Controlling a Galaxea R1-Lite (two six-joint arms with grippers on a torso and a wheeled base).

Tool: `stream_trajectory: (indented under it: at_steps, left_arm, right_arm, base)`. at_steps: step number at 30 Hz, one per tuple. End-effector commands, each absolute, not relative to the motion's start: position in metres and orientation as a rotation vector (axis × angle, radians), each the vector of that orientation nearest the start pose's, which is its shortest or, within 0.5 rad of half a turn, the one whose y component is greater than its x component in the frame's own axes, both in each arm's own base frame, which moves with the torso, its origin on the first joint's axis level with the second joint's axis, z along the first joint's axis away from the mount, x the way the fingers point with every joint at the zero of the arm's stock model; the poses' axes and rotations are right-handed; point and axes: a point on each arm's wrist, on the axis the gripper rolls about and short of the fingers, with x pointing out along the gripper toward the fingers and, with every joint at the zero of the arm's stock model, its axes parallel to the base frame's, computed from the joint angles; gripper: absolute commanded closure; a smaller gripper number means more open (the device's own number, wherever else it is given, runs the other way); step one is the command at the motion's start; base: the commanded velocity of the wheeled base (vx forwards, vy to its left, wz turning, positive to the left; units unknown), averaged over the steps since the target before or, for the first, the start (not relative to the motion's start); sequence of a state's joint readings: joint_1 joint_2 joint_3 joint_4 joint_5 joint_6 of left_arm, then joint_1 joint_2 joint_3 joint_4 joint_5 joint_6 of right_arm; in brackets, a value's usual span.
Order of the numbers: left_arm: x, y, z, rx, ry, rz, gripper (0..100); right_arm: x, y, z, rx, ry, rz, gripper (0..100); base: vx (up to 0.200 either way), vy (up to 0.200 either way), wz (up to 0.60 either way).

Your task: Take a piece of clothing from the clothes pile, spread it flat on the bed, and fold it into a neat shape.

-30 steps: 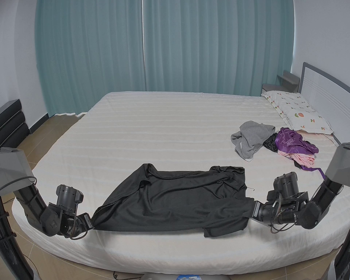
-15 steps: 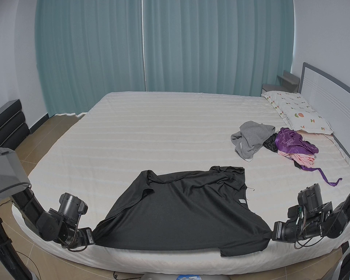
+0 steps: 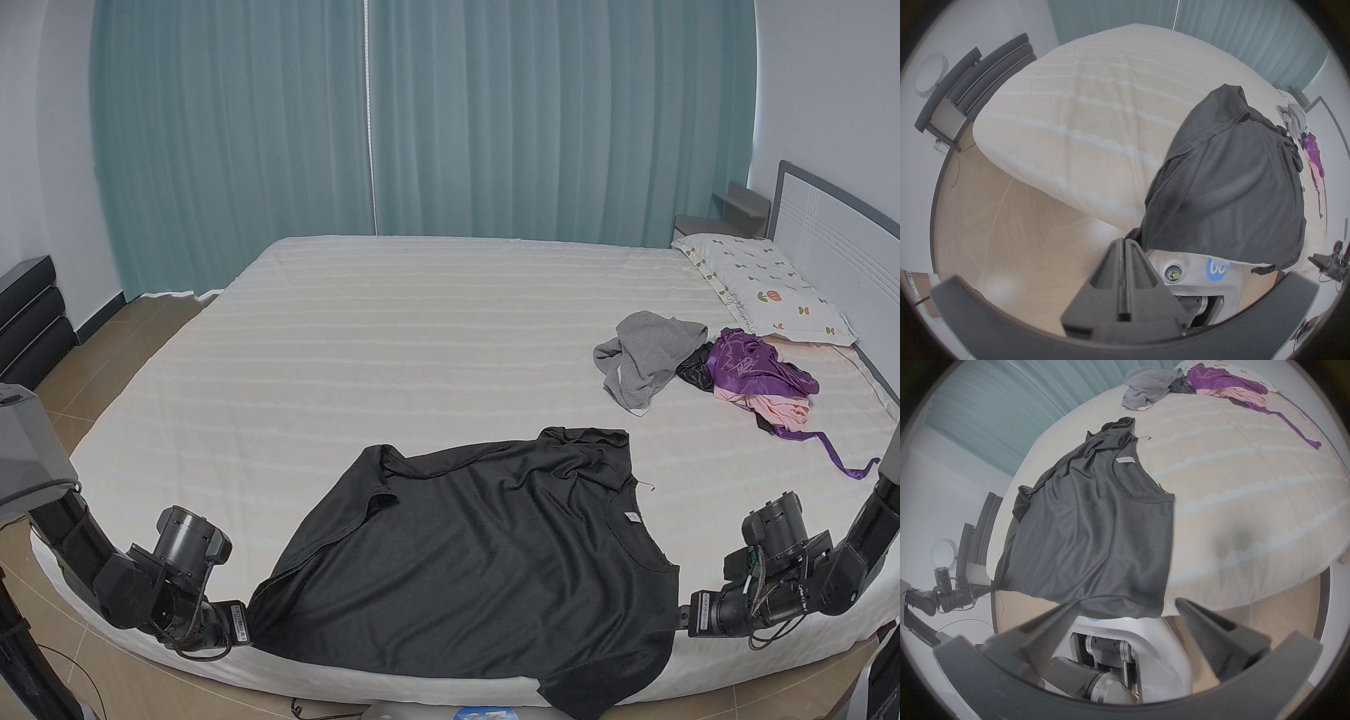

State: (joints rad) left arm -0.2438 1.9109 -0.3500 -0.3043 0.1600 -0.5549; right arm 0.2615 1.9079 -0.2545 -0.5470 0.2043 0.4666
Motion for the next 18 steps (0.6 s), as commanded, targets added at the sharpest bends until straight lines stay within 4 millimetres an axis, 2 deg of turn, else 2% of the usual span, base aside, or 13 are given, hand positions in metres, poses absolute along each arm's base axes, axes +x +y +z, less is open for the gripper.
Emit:
stream_trajectory:
  at_steps: [1, 4, 10, 16, 17, 18]
  left_arm:
    - [0.203, -0.051, 0.01, -0.235, 1.218, 0.241, 100]
    - [0.203, -0.051, 0.011, -0.235, 1.215, 0.242, 100]
    - [0.204, -0.049, 0.011, -0.238, 1.215, 0.251, 100]
    - [0.203, -0.049, 0.011, -0.235, 1.217, 0.249, 100]
    - [0.203, -0.049, 0.011, -0.235, 1.217, 0.249, 100]
    - [0.203, -0.049, 0.011, -0.233, 1.217, 0.248, 100]
  right_arm:
    - [0.216, 0.062, -0.008, 0.376, 1.237, 0.132, 0]
    - [0.226, 0.065, -0.012, 0.376, 1.229, 0.128, 0]
    - [0.246, 0.064, -0.04, 0.338, 1.17, 0.031, 0]
    - [0.252, 0.066, -0.05, 0.364, 1.094, 0.018, 0]
    - [0.252, 0.066, -0.05, 0.362, 1.093, 0.016, 100]
    - [0.252, 0.066, -0.05, 0.358, 1.089, 0.007, 100]
  base:
    - [0.0, 0.0, 0.0]
    - [0.0, 0.0, 0.0]
    - [0.0, 0.0, 0.0]
    - [0.0, 0.0, 0.0]
    - [0.0, 0.0, 0.0]
    - [0.0, 0.0, 0.0]
